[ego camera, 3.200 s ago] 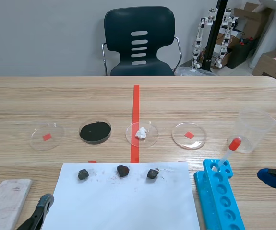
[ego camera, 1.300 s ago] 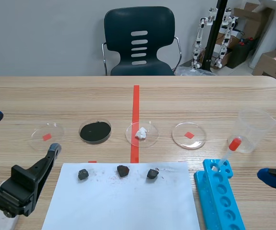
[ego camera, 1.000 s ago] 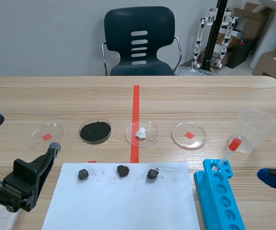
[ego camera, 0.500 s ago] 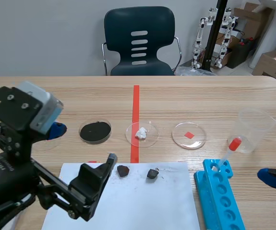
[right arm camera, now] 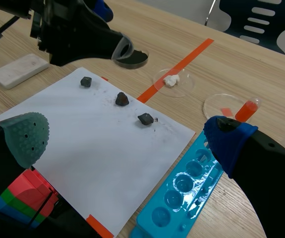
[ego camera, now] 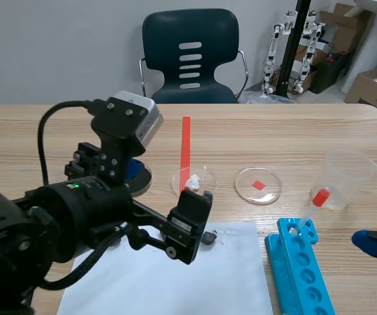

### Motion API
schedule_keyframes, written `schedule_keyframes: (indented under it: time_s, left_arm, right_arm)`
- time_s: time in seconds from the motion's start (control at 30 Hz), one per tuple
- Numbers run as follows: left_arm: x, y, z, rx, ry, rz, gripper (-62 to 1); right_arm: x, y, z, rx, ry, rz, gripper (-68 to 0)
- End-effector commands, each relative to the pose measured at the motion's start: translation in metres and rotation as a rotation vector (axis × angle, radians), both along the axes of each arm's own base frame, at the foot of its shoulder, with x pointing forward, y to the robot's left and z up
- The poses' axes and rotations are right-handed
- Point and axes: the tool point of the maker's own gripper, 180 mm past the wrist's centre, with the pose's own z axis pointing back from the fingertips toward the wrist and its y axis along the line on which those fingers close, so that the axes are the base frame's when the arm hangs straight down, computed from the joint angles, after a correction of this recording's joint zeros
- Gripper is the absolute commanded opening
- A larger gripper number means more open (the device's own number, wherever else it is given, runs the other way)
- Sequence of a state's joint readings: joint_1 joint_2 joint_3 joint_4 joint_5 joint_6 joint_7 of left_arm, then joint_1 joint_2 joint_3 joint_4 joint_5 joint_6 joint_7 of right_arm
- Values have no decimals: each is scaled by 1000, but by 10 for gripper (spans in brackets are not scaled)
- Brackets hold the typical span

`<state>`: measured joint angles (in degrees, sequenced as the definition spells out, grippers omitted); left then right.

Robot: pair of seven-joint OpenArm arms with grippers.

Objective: Pick up the right mineral with the left hand

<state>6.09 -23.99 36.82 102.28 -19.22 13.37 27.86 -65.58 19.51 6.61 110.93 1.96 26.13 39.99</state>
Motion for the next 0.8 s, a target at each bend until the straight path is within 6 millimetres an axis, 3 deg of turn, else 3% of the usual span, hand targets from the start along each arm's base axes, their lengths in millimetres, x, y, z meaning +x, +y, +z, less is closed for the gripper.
schedule_keyframes:
  time_s: [0.0,0.5,0.77]
  left_arm:
    - [5,-4,2,5,-16,3,14]
    - [23,-49,-37,110,158,-9,14]
    - [24,-54,-75,205,296,17,14]
  right_arm:
    - [3,0,7,22,-21,-6,4]
    - [3,0,7,23,-21,-6,4]
    - [3,0,7,22,-21,-6,4]
